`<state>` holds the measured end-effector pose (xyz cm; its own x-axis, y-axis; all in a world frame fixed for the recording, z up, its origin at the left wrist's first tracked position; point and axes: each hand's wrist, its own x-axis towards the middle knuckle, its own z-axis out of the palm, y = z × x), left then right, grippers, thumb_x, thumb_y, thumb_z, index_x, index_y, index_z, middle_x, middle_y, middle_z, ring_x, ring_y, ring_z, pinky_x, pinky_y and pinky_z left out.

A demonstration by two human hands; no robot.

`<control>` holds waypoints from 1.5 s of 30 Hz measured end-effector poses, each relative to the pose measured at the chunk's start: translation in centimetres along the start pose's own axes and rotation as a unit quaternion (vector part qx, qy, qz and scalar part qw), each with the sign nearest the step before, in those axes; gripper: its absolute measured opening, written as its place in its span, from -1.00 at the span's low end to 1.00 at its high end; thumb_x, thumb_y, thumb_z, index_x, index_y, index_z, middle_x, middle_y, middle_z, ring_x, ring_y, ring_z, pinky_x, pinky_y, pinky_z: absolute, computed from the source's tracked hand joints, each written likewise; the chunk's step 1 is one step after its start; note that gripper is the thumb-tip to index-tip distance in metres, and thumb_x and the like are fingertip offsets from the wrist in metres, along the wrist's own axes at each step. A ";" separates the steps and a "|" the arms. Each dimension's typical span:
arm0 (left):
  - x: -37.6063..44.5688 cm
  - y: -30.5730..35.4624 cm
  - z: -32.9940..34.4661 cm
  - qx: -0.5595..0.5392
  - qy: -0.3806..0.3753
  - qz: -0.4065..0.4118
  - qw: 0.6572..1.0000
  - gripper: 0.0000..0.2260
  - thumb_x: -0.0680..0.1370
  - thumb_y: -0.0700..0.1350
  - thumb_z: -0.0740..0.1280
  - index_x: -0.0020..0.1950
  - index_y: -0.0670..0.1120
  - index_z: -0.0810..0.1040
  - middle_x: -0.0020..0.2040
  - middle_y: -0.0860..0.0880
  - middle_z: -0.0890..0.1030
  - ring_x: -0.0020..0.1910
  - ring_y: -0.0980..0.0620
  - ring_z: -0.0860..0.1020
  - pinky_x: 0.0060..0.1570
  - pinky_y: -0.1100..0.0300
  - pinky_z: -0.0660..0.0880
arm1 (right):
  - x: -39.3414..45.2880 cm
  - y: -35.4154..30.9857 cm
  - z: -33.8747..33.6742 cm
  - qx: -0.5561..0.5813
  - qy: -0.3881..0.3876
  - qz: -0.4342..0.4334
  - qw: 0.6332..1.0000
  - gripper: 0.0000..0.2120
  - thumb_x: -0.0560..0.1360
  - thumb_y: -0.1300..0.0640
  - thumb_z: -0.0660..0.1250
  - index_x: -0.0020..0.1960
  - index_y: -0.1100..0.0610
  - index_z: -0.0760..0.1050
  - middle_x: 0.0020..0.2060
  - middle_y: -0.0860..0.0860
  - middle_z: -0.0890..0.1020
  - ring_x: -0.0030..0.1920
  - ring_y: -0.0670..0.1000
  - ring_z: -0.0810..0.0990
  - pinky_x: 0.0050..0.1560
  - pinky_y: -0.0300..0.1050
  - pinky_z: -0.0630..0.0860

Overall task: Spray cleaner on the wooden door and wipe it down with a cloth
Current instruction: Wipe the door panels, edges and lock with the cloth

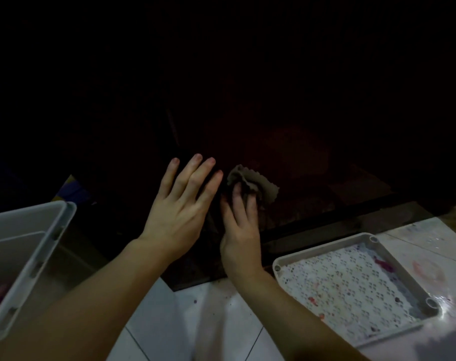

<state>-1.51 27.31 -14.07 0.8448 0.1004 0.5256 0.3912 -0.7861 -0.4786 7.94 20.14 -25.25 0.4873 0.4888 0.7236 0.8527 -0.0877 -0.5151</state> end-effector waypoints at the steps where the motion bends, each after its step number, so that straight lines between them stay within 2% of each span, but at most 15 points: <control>1: -0.2 -0.1 -0.1 -0.001 -0.002 0.000 1.000 -0.34 0.40 -0.20 0.39 0.47 -0.18 0.25 0.48 -0.19 0.16 0.50 -0.19 0.10 0.48 -0.17 -0.03 | -0.3 0.7 0.2 -0.020 -0.003 -0.028 0.999 -0.59 0.56 0.25 0.10 0.40 0.14 0.38 0.47 0.13 0.32 0.49 0.27 0.17 0.47 0.17 0.14; 4: -1.1 -0.9 -0.5 0.001 -0.010 -0.011 1.000 -0.32 0.37 -0.22 0.41 0.46 -0.20 0.27 0.46 -0.20 0.20 0.48 -0.20 0.14 0.48 -0.15 -0.03 | -3.1 5.0 0.4 -0.094 -0.015 -0.110 0.989 -0.60 0.49 0.29 0.11 0.30 0.15 0.43 0.37 0.11 0.37 0.29 0.32 0.40 0.27 0.31 0.38; 6: -1.8 -1.7 -0.7 0.010 -0.012 -0.022 1.000 -0.28 0.33 -0.24 0.44 0.46 -0.20 0.28 0.45 -0.20 0.22 0.47 -0.19 0.16 0.47 -0.17 -0.01 | -4.7 6.7 0.1 -0.115 -0.046 -0.102 0.987 -0.54 0.46 0.32 0.09 0.34 0.14 0.36 0.34 0.10 0.36 0.25 0.36 0.46 0.23 0.34 0.41; 10: -2.9 -3.1 -0.8 0.016 0.012 -0.015 1.000 -0.30 0.33 -0.26 0.44 0.44 -0.19 0.30 0.43 -0.19 0.23 0.45 -0.17 0.19 0.46 -0.20 0.02 | -2.8 4.1 -0.2 -0.082 -0.032 -0.063 0.994 -0.48 0.46 0.36 0.07 0.40 0.16 0.30 0.41 0.16 0.30 0.35 0.34 0.28 0.28 0.38 0.35; 14: -3.5 -3.6 -0.2 0.008 0.038 -0.020 0.999 -0.35 0.37 -0.25 0.41 0.44 -0.17 0.30 0.42 -0.17 0.23 0.45 -0.16 0.20 0.47 -0.18 0.03 | 5.4 -1.3 -1.7 -0.037 0.051 -0.145 0.987 -0.58 0.69 0.20 -0.08 0.41 0.20 0.42 0.42 0.22 0.37 0.40 0.34 0.26 0.40 0.32 0.20; 17: -4.5 -4.5 0.1 0.015 0.040 -0.022 0.999 -0.37 0.41 -0.23 0.39 0.45 -0.18 0.27 0.43 -0.17 0.22 0.45 -0.17 0.19 0.48 -0.16 0.03 | 7.1 -1.7 -1.0 -0.054 0.068 -0.210 0.974 -0.62 0.67 0.19 -0.01 0.39 0.18 0.42 0.42 0.16 0.39 0.40 0.29 0.27 0.44 0.27 0.14; 20: -5.5 -5.1 0.0 0.024 0.023 -0.020 0.999 -0.39 0.43 -0.19 0.35 0.46 -0.19 0.27 0.44 -0.17 0.22 0.46 -0.16 0.18 0.48 -0.16 0.01 | 1.0 2.8 1.1 -0.141 -0.055 -0.293 0.944 -0.61 0.54 0.30 0.14 0.32 0.21 0.51 0.29 0.15 0.55 0.29 0.24 0.38 0.39 0.23 0.19; 22: -5.8 -5.2 -0.1 0.028 0.013 -0.020 0.999 -0.39 0.42 -0.20 0.34 0.45 -0.20 0.28 0.44 -0.17 0.22 0.47 -0.15 0.17 0.48 -0.16 0.00 | -3.0 6.0 1.3 -0.206 -0.169 -0.317 0.910 -0.56 0.47 0.26 0.17 0.32 0.22 0.50 0.27 0.14 0.57 0.31 0.22 0.38 0.47 0.19 0.04; 25: -5.7 -5.0 -0.1 0.026 0.007 -0.027 0.999 -0.39 0.41 -0.20 0.33 0.45 -0.20 0.28 0.44 -0.17 0.21 0.47 -0.16 0.16 0.49 -0.16 -0.03 | -4.1 6.5 0.9 -0.219 -0.217 -0.316 0.897 -0.54 0.45 0.25 0.12 0.31 0.23 0.52 0.25 0.13 0.59 0.32 0.20 0.38 0.47 0.18 0.05; 29: -5.6 -4.7 0.2 0.021 0.006 -0.035 0.999 -0.42 0.42 -0.14 0.26 0.44 -0.18 0.27 0.44 -0.16 0.20 0.47 -0.15 0.15 0.48 -0.16 -0.03 | 2.6 0.4 0.1 -0.130 -0.062 -0.268 0.953 -0.62 0.55 0.27 0.17 0.35 0.24 0.45 0.31 0.18 0.53 0.27 0.24 0.46 0.26 0.27 0.37; 32: -5.4 -4.9 0.2 0.019 0.015 -0.036 0.999 -0.47 0.44 -0.07 0.27 0.39 -0.18 0.31 0.41 -0.16 0.25 0.45 -0.15 0.18 0.47 -0.16 0.02 | 9.4 -4.6 -1.7 -0.080 0.067 -0.238 0.966 -0.60 0.55 0.24 0.27 0.37 0.26 0.44 0.37 0.20 0.46 0.39 0.23 0.34 0.39 0.25 0.23; 34: -5.3 -4.8 0.1 0.018 0.021 -0.037 0.999 -0.52 0.46 -0.03 0.25 0.34 -0.18 0.34 0.37 -0.17 0.28 0.43 -0.17 0.21 0.45 -0.17 0.05 | 12.5 -6.6 -2.6 -0.076 0.104 -0.237 0.963 -0.61 0.55 0.24 0.28 0.37 0.27 0.45 0.40 0.20 0.44 0.44 0.22 0.23 0.44 0.26 0.13; 37: -4.8 -4.5 0.2 0.015 0.034 -0.044 0.998 -0.53 0.44 -0.05 0.30 0.31 -0.18 0.36 0.33 -0.17 0.30 0.40 -0.18 0.23 0.45 -0.17 0.04 | 12.5 -6.5 -2.4 -0.074 0.113 -0.244 0.960 -0.62 0.55 0.24 0.31 0.35 0.27 0.47 0.38 0.19 0.46 0.43 0.23 0.24 0.45 0.27 0.12; 41: -4.1 -4.0 0.2 0.013 0.043 -0.063 0.997 -0.56 0.41 -0.14 0.32 0.28 -0.17 0.38 0.27 -0.16 0.30 0.36 -0.17 0.25 0.45 -0.18 0.06 | 3.6 0.2 -0.1 -0.129 -0.039 -0.273 0.952 -0.61 0.51 0.28 0.22 0.32 0.22 0.51 0.30 0.16 0.55 0.31 0.25 0.43 0.39 0.22 0.20; 45: -3.2 -3.1 0.2 0.019 0.034 -0.050 0.998 -0.55 0.39 -0.14 0.34 0.26 -0.17 0.42 0.21 -0.16 0.29 0.27 -0.18 0.28 0.45 -0.16 0.04 | -3.9 7.7 -0.2 -0.228 -0.243 -0.301 0.893 -0.55 0.47 0.21 0.17 0.34 0.17 0.50 0.25 0.11 0.59 0.20 0.24 0.58 0.41 0.21 0.14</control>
<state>-5.33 29.54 -14.44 0.7746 0.1337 0.6182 0.4866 -0.7504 -0.4474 12.64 17.38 -31.98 -0.1303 0.8760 0.4644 0.9748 0.0275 0.2215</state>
